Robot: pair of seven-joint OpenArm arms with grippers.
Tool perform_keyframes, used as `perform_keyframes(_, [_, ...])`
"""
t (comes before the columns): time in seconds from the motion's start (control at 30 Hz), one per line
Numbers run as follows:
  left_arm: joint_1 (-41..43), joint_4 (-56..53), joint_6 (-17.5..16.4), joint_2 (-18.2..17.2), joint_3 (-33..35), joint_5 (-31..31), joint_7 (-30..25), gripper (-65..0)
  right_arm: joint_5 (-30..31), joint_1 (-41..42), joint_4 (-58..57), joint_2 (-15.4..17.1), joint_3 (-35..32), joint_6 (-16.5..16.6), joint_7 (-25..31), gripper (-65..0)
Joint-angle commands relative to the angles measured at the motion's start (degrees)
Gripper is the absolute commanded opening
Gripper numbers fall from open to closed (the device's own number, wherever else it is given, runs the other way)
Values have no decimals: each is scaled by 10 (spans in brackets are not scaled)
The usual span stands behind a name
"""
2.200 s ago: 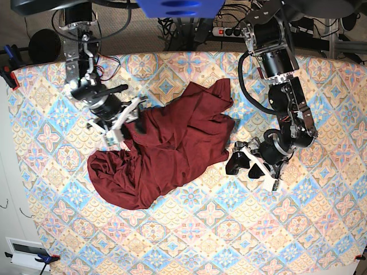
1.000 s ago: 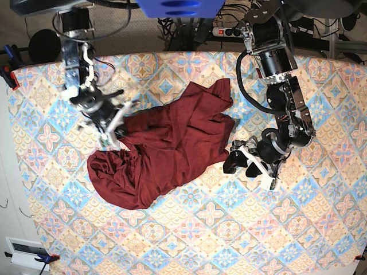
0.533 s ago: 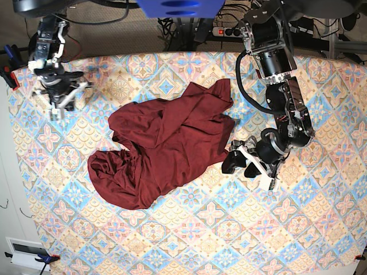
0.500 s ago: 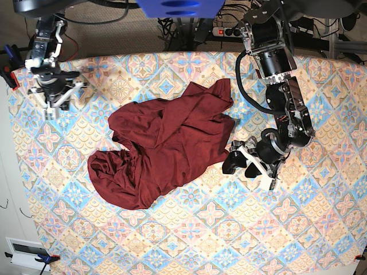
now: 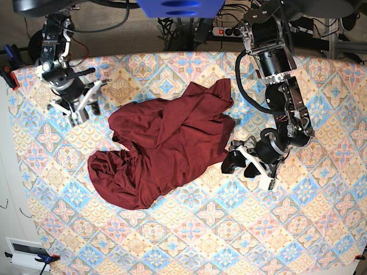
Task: Layout the t-shirt on the table in an organized manner, then fold the t-shirt properly
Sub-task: 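Grasp a shirt edge with the right gripper and pull it outward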
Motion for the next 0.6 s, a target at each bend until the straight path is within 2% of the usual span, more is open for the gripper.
perform_keyframes(0.0, [-9,8,-2,-4,-1,-11,-12,-193,-1,4,11,9,-3,-2,7,-408])
perform_keyframes(0.2, [-8,8,-2,-4,-1,-11,-12,-193,-1,48,11,10,-69,-2,7,-312])
perform_keyframes(0.57, [-8,8,-2,-4,1,-11,-12,-193,-2,120,-15,10,-111,-2,7,-232])
